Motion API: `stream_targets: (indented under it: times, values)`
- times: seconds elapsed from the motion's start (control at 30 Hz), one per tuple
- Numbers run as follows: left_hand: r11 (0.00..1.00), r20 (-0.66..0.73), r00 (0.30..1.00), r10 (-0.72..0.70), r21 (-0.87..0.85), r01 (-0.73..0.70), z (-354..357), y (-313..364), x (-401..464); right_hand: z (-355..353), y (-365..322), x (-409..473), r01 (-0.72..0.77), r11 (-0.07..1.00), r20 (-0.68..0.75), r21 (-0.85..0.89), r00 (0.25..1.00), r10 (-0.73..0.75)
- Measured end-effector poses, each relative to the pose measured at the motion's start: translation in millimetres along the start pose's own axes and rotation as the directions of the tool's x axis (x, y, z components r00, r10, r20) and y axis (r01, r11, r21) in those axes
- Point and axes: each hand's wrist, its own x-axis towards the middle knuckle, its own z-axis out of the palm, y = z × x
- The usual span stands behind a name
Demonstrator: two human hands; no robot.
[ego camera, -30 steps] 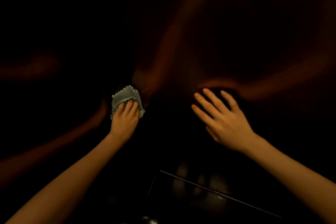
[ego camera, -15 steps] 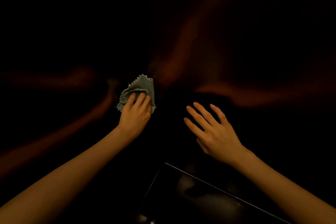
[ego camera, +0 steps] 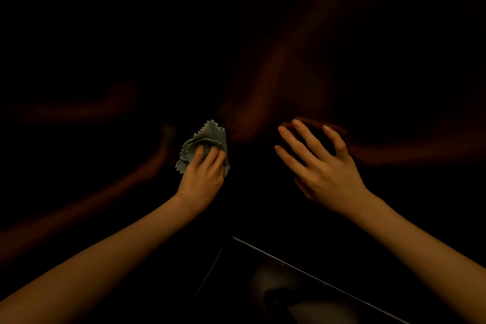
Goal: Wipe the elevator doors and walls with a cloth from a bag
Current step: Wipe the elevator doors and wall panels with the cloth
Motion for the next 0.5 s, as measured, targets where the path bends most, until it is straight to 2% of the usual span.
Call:
stream_targets:
  times: [0.13, 0.23, 0.4, 0.5]
  values:
    - [0.994, 0.046, 0.998, 0.05, 0.091, -0.054, 20.8, 23.9, -8.8, 12.5, -3.4, -4.8, 0.007, 0.992, -0.03, -0.127, 0.999, -0.011]
    - [0.98, 0.186, 0.969, 0.164, 0.085, -0.182, 40.4, 37.9, -7.3, 22.9, -3.2, -5.2, 0.025, 0.967, -0.038, -0.255, 0.999, -0.035]
    - [0.91, 0.266, 0.901, 0.342, 0.145, -0.388, 73.9, 67.6, -17.4, 24.5, -1.4, -5.4, 0.04, 0.955, -0.062, -0.295, 0.996, -0.061]
    - [0.911, 0.288, 0.906, 0.309, 0.184, -0.369, 84.6, 82.4, -18.4, 22.7, -2.2, -5.5, 0.051, 0.954, -0.065, -0.295, 0.995, -0.073]
